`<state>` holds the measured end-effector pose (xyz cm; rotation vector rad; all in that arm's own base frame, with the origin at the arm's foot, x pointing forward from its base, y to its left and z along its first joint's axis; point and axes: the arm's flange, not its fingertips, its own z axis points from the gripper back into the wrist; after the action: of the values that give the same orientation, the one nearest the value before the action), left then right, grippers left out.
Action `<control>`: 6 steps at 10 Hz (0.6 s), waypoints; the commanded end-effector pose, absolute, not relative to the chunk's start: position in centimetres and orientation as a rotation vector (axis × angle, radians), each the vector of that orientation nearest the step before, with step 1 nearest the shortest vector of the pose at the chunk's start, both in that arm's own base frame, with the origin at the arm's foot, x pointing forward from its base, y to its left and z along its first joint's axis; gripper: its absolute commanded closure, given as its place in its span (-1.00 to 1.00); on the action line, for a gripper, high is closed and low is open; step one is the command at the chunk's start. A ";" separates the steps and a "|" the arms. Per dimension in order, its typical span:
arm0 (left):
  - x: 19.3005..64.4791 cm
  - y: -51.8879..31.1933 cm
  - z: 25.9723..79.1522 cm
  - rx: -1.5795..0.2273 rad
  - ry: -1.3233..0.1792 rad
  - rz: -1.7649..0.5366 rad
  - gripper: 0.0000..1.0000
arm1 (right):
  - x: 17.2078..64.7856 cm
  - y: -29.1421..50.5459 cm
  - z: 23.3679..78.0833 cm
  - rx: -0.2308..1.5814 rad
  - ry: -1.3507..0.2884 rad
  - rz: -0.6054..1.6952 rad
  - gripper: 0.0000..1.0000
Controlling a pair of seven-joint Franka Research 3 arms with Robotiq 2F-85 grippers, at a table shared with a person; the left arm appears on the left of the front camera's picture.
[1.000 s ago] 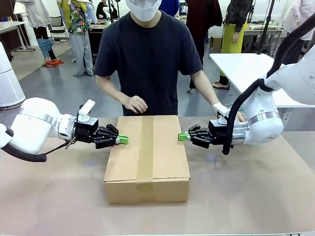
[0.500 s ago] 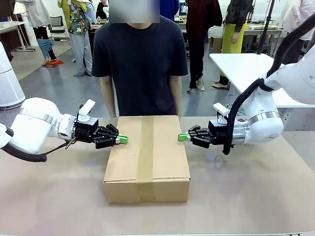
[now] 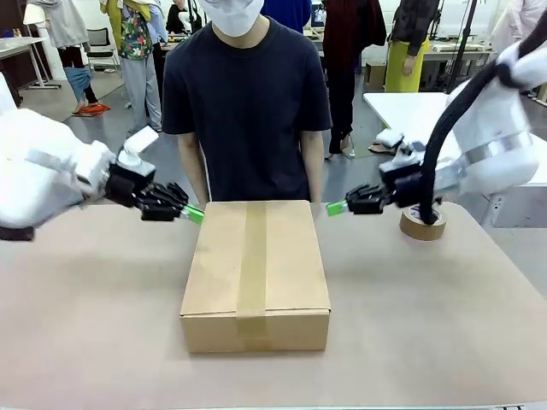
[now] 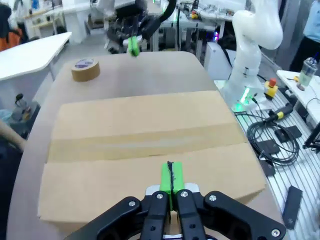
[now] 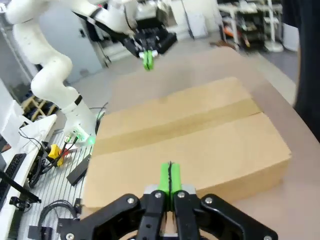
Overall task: Wrap the clocks to prevent damage.
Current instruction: After the human seals the box with tape, release both hands from the side flaps of the Package Box.
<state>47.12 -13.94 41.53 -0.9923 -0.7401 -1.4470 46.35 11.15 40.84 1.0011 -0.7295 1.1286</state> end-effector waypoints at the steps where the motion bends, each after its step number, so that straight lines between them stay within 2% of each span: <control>1: 46.0 -11.5 46.6 -0.833 -0.621 -1.432 0.99 | 42.4 10.7 46.6 0.836 -0.637 1.091 0.98; 3: 44.1 -8.7 51.2 -0.700 -0.579 -1.398 0.99 | 39.4 9.1 51.6 0.764 -0.638 1.064 0.98; 5: 43.0 -7.3 52.7 -0.664 -0.639 -1.391 0.99 | 38.4 9.3 53.5 0.722 -0.576 1.085 0.98; 6: 44.0 -7.9 52.3 -0.690 -0.615 -1.400 0.99 | 39.6 8.9 53.3 0.736 -0.674 1.068 0.98</control>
<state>43.34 -6.84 53.55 -0.6624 -0.6350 -1.3951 38.41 8.85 54.63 0.7107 -0.6497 1.0722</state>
